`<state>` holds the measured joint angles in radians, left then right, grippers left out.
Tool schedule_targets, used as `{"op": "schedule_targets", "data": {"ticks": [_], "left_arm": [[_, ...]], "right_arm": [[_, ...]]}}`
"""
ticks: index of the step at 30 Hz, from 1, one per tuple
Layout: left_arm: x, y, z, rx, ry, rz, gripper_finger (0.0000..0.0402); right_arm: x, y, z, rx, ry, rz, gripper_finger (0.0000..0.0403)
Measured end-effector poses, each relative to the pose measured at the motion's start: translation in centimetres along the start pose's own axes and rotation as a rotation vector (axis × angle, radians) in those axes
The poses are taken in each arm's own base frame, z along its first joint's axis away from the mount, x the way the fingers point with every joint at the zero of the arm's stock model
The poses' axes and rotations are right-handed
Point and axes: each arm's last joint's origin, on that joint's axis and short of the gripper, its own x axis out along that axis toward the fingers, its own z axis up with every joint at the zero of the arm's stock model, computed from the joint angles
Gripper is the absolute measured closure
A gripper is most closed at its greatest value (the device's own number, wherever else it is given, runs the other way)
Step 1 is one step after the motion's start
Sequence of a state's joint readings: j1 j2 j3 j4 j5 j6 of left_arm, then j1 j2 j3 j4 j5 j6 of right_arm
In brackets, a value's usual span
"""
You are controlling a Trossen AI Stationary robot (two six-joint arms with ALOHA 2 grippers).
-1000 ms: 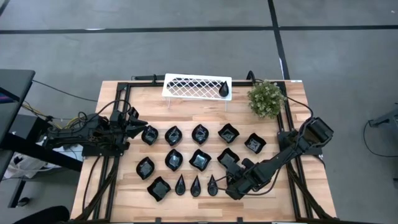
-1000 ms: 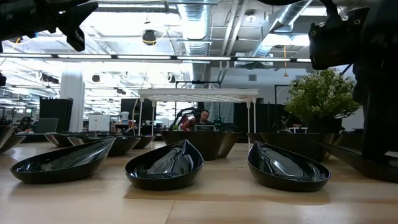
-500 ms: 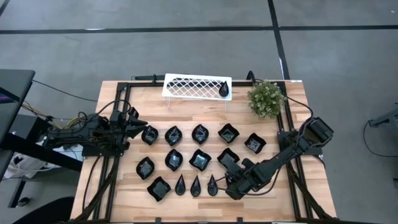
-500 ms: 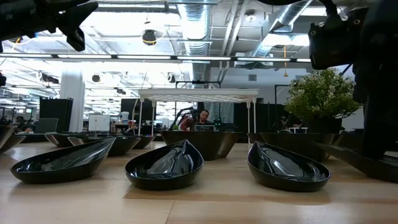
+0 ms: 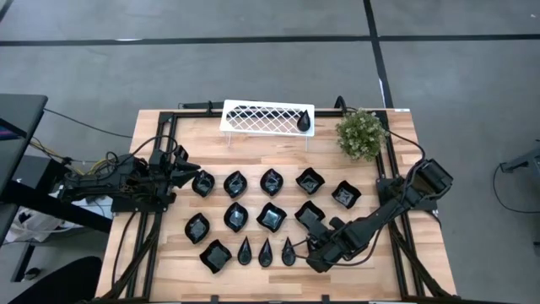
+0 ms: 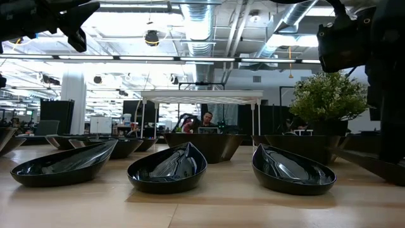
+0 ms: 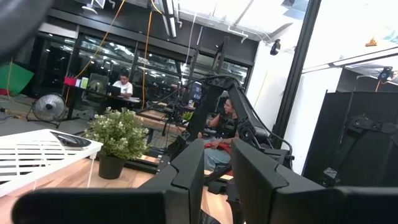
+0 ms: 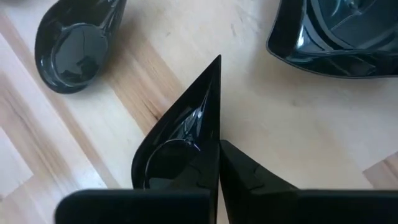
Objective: Pick & Place Mini shaped plates
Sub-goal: Stack the black drop shaped plate on top of the black drop shaped plate on the shelf
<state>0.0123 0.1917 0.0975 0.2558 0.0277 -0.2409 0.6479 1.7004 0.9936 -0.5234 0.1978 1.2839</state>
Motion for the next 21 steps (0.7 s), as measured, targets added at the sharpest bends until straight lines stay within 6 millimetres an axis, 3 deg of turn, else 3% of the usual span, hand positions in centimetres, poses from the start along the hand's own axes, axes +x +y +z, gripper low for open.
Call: {"op": "schedule_targets", "data": {"ticks": [21], "left_arm": [[0.0,0.0,0.0,0.000,0.000,0.000,0.0320]], "right_arm": [[-5.3,0.0,1.5,0.030,-0.058,0.134,0.0403]]}}
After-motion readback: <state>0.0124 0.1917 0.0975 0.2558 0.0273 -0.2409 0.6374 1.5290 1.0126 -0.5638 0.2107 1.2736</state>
